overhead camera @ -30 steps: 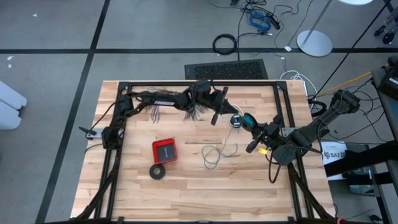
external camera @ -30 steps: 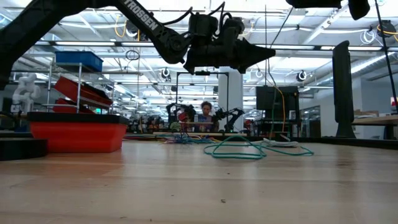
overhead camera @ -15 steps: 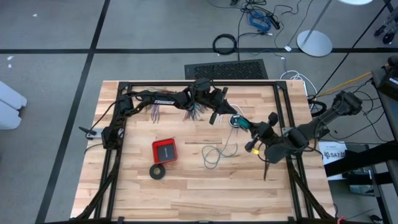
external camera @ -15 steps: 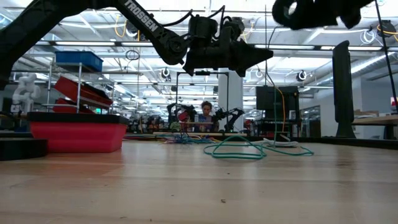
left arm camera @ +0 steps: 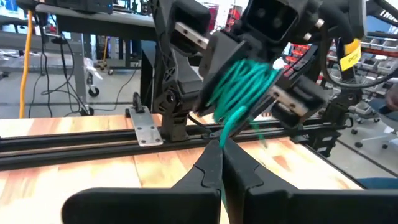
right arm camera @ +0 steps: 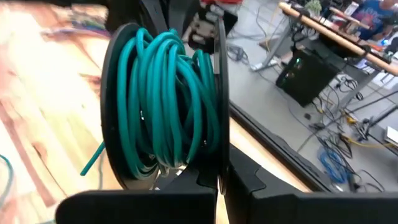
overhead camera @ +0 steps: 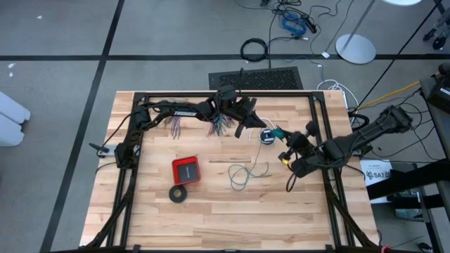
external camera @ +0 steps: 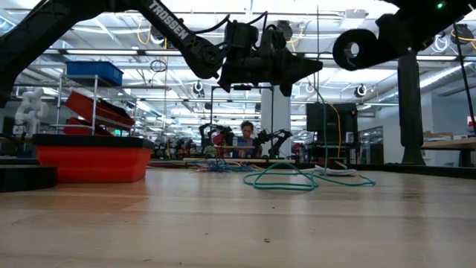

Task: Coil cords
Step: Coil the green wire onto the spool

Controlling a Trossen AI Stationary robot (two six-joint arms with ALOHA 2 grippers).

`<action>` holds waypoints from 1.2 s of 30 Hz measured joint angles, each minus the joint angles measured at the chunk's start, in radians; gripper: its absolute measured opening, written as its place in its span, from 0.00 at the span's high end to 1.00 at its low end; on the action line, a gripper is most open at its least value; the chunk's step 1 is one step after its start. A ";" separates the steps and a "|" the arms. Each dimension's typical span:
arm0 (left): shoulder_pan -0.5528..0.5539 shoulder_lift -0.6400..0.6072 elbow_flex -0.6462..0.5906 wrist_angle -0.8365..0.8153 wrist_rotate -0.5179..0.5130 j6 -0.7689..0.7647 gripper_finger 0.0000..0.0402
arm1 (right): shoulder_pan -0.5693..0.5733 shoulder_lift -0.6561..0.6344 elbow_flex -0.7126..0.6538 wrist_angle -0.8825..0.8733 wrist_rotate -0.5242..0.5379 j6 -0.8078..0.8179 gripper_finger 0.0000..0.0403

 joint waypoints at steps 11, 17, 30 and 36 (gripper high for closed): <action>-0.015 0.000 0.067 -0.116 -0.010 -0.006 1.00 | -0.115 0.066 0.000 -0.011 -0.043 -0.122 1.00; -0.034 0.000 0.069 -0.143 -0.028 -0.017 1.00 | -0.166 0.137 0.000 -0.008 0.042 -0.126 1.00; -0.062 0.000 0.069 -0.140 -0.093 -0.086 0.99 | -0.190 0.255 0.000 0.095 0.147 -0.033 1.00; -0.079 0.000 0.069 -0.138 -0.134 -0.086 0.93 | -0.191 0.293 0.000 0.102 0.185 0.076 1.00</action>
